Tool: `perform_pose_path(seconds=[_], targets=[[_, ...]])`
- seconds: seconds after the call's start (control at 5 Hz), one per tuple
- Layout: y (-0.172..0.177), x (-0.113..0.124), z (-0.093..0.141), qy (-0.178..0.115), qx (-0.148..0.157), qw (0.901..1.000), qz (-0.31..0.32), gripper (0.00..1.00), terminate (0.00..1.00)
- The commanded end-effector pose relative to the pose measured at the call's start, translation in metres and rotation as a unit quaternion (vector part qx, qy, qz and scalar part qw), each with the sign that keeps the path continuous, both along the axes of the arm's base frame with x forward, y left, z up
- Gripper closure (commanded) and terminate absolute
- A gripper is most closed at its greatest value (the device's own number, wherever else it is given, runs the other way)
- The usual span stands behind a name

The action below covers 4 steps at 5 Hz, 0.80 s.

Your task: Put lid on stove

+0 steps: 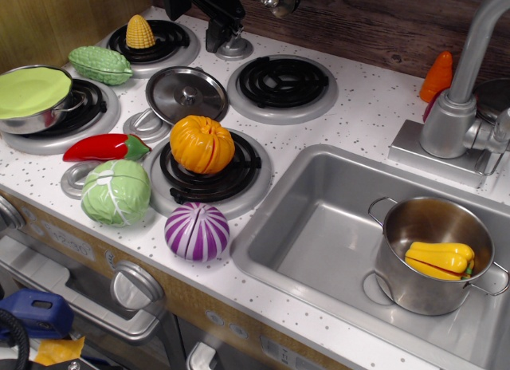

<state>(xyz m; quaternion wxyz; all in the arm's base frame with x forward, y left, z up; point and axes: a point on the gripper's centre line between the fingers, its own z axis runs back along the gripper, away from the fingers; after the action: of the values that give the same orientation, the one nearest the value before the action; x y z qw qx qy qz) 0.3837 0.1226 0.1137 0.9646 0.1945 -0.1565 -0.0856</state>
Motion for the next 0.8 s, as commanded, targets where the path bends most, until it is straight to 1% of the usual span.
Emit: perform_pose_path(seconds=[0.0, 0.2, 0.4, 0.6], targets=[[0.000, 0.000, 0.000, 0.000, 0.000, 1.0000, 0.000, 0.00, 0.00], [0.007, 0.002, -0.013, -0.008, -0.012, 0.9999, 0.003, 0.00, 0.00], [0.012, 0.004, -0.025, -0.007, -0.021, 0.9997, 0.015, 0.00, 0.00], [0.017, 0.001, -0.037, -0.004, -0.035, 0.9990, 0.029, 0.00, 0.00]])
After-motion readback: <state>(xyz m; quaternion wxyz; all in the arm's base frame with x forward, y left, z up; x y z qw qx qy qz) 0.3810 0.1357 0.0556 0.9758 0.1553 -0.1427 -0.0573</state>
